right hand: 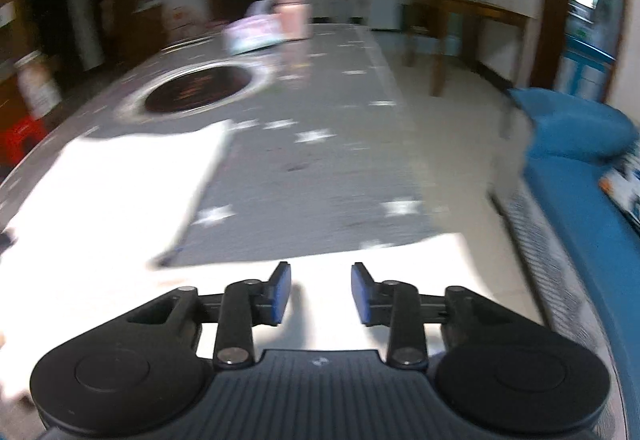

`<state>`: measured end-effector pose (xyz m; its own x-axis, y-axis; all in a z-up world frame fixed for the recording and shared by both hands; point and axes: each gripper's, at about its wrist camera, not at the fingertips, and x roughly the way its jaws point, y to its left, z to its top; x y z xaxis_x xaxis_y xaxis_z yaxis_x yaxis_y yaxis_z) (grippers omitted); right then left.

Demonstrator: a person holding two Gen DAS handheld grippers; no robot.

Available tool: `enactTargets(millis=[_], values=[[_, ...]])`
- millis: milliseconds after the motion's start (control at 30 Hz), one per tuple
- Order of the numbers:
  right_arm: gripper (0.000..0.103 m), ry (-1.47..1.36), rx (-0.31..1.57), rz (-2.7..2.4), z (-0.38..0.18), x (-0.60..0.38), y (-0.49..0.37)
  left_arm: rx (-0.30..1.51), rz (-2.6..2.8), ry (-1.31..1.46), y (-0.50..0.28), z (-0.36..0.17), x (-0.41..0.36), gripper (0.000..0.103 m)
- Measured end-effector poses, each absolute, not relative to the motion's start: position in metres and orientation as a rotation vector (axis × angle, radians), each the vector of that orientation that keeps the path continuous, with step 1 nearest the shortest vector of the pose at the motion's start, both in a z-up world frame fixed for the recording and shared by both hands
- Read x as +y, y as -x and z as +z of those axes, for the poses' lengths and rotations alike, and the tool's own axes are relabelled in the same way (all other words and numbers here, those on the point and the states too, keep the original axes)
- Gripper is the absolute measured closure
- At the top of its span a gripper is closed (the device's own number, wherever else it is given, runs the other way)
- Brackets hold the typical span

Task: Fold clothes

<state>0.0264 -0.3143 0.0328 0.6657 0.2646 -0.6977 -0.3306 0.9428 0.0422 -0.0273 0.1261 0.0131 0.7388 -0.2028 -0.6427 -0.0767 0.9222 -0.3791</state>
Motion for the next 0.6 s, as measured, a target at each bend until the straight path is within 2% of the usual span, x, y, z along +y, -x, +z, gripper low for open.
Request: enactTargets(millis=[233,533,600], values=[[0.066,0.158,0.785,0.497,0.022,-0.258,-0.014,0.737,-0.073,0.412,0.028,0.013,0.128,0.092],[0.063,0.197,0.810,0.495,0.025,-0.263,0.005,0.731,-0.075,0.417,0.029,0.012,0.128,0.092],[0.059,0.237,0.812,0.503,0.024,-0.263,0.018,0.731,-0.076,0.416,0.029,0.012,0.128,0.092]])
